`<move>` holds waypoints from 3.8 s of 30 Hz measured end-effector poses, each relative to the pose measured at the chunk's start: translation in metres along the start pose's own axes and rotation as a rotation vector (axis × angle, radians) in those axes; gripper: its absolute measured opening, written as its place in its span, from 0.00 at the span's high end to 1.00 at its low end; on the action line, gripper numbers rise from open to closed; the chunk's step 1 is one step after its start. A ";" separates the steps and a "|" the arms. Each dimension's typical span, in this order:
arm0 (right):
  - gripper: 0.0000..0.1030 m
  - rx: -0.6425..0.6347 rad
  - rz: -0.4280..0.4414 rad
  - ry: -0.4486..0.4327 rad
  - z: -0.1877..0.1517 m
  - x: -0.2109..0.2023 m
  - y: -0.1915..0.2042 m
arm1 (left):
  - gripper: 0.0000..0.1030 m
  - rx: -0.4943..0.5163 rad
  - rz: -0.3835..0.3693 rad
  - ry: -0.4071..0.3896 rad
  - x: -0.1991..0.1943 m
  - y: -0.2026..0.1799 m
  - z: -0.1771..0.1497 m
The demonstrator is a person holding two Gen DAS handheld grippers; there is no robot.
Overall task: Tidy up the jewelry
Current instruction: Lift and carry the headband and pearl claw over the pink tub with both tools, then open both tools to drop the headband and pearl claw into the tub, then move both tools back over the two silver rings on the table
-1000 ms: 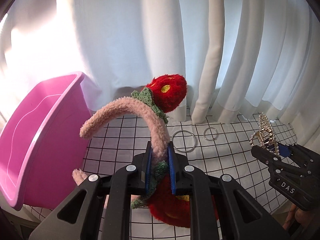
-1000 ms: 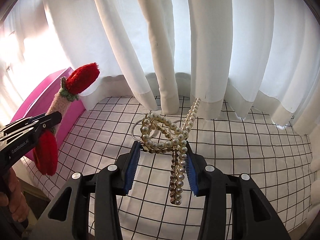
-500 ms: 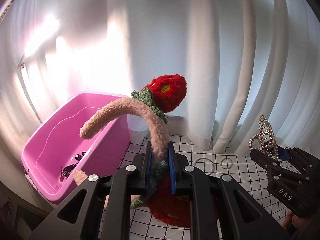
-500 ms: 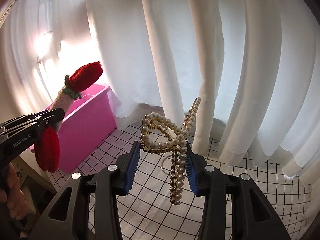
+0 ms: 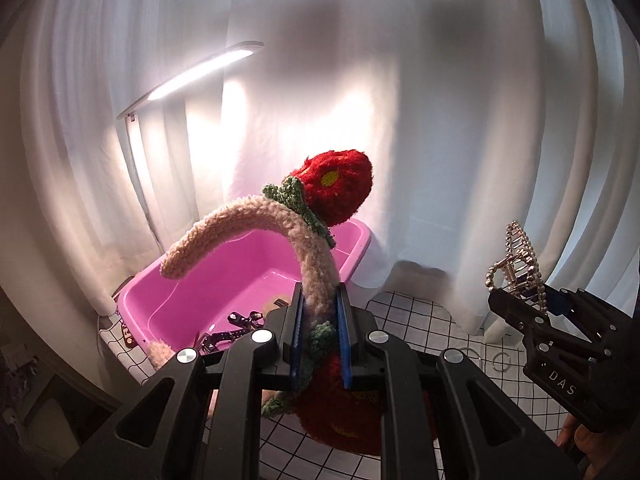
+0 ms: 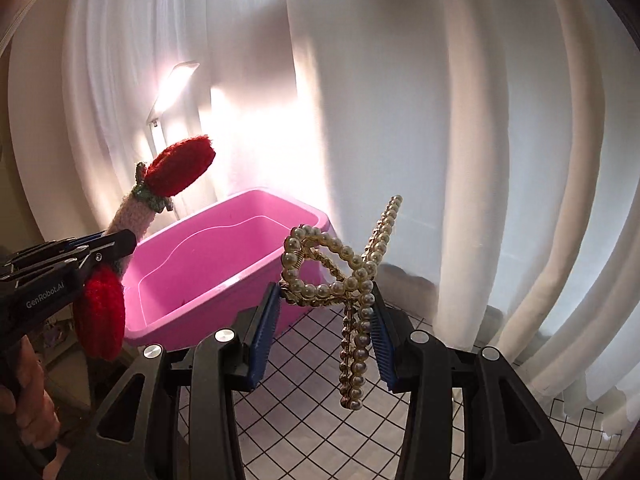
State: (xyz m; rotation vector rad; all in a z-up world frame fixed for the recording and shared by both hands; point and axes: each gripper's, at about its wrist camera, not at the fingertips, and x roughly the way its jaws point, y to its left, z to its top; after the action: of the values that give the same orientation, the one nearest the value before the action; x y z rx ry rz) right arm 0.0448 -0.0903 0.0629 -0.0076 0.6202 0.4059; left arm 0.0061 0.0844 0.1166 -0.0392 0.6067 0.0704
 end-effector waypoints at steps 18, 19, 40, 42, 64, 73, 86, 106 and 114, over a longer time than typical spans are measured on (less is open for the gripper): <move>0.59 -0.119 0.122 0.079 0.062 0.131 0.111 | 0.86 -0.062 0.044 0.084 0.085 0.112 0.015; 0.59 -0.123 0.118 0.087 0.065 0.139 0.114 | 0.86 -0.063 0.039 0.091 0.091 0.115 0.016; 0.41 -0.127 0.007 0.227 0.074 0.216 0.125 | 0.42 -0.071 0.059 0.204 0.158 0.134 0.013; 0.39 -0.108 -0.002 0.221 0.077 0.214 0.117 | 0.22 -0.102 0.072 0.194 0.155 0.141 0.013; 0.36 -0.044 -0.046 0.181 0.059 0.156 0.099 | 0.11 -0.079 0.120 0.194 0.124 0.122 0.002; 0.36 -0.002 -0.055 0.179 0.034 0.120 0.083 | 0.09 -0.051 0.102 0.190 0.104 0.090 -0.006; 0.36 0.102 -0.125 0.151 -0.007 0.048 0.023 | 0.08 0.039 0.000 0.167 0.079 0.010 -0.015; 0.36 0.398 -0.442 0.236 -0.134 -0.040 -0.125 | 0.07 0.246 -0.230 0.280 0.115 -0.137 -0.086; 0.36 0.447 -0.464 0.287 -0.171 -0.010 -0.161 | 0.07 0.286 -0.266 0.313 0.152 -0.180 -0.117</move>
State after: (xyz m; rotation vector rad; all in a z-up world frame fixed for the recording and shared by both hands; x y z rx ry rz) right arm 0.0005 -0.2641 -0.0893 0.2163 0.9555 -0.1933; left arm 0.0783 -0.0930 -0.0630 0.1496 0.9143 -0.2851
